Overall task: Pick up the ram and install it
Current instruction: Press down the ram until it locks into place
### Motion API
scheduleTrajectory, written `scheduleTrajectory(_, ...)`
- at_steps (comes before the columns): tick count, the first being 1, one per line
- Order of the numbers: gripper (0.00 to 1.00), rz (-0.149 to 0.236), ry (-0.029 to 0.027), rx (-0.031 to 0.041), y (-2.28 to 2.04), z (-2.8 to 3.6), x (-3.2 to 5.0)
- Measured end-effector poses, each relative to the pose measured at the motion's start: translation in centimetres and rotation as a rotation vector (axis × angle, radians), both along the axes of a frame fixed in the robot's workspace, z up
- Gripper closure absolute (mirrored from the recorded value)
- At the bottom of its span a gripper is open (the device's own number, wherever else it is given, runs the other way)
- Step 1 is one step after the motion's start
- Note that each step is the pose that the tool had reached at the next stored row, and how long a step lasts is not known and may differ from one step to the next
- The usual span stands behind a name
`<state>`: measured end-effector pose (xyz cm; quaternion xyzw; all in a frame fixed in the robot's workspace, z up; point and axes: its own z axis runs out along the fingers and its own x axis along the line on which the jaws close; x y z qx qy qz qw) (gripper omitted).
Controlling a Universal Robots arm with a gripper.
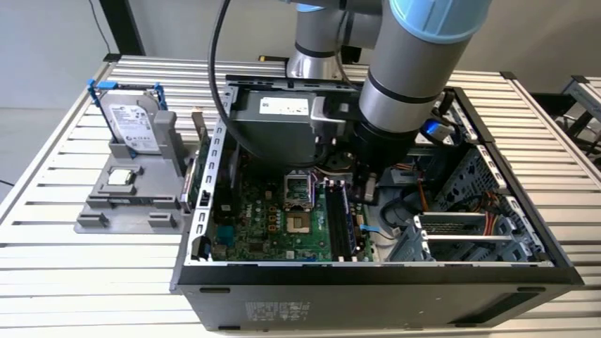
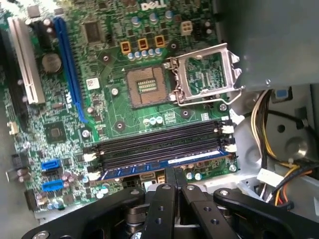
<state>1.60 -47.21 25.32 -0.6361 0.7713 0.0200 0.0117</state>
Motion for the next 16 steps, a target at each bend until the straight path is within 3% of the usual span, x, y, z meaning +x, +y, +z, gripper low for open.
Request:
scheduleTrajectory(4,1.00,0.071,-0.0005,-0.0005,0.00,-0.07,0.00)
scheduleTrajectory(9,1.00,0.117,-0.0004,-0.0023,0.00,-0.22,0.00)
scheduleTrajectory(16,1.00,0.136,-0.0003,-0.0045,0.00,-0.34,0.01)
